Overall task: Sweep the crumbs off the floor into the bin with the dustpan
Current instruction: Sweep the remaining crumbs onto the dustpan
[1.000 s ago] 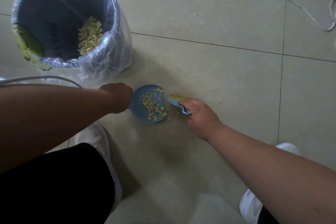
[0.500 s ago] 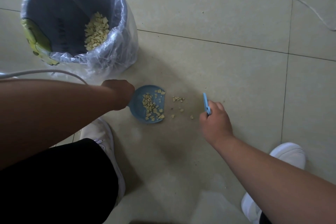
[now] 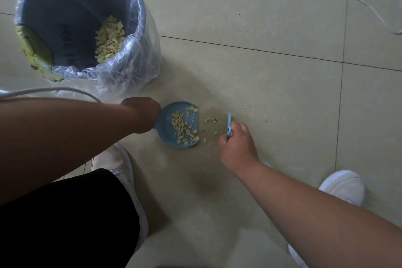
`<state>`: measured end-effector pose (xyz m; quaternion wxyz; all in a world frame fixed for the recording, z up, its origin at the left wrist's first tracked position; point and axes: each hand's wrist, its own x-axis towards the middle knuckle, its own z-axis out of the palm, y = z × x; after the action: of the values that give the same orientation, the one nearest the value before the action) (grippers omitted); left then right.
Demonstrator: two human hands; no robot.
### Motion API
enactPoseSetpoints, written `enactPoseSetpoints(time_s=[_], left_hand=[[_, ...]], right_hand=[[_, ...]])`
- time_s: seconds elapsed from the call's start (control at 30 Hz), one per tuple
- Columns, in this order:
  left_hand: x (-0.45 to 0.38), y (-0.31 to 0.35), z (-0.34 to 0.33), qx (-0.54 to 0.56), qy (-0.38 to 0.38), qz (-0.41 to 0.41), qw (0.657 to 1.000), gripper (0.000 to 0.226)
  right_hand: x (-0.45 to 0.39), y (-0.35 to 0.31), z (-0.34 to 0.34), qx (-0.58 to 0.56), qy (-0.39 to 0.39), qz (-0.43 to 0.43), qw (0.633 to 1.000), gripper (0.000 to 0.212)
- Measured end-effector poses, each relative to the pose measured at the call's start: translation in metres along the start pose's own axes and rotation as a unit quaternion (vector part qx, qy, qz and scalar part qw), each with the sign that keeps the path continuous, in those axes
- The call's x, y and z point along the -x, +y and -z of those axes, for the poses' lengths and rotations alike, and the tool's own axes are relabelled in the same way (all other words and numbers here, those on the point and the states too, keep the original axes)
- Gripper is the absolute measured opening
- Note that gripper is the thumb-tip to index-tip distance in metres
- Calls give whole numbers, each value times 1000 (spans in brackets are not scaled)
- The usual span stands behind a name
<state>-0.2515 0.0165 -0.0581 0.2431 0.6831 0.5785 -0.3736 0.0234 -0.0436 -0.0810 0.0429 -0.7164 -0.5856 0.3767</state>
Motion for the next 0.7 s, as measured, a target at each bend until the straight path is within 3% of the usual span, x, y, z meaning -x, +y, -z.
enactPoseSetpoints(time_s=[0.33,0.7], left_hand=[[-12,0,-10,18,9,-9,1000,20],[3,-2,5,-50,16,-36,998,34]], right_hand=[[-4,-4,0,-3,-3,-4,1000,17],[-8,-19,-18,-9,-5,-25,1000,27]])
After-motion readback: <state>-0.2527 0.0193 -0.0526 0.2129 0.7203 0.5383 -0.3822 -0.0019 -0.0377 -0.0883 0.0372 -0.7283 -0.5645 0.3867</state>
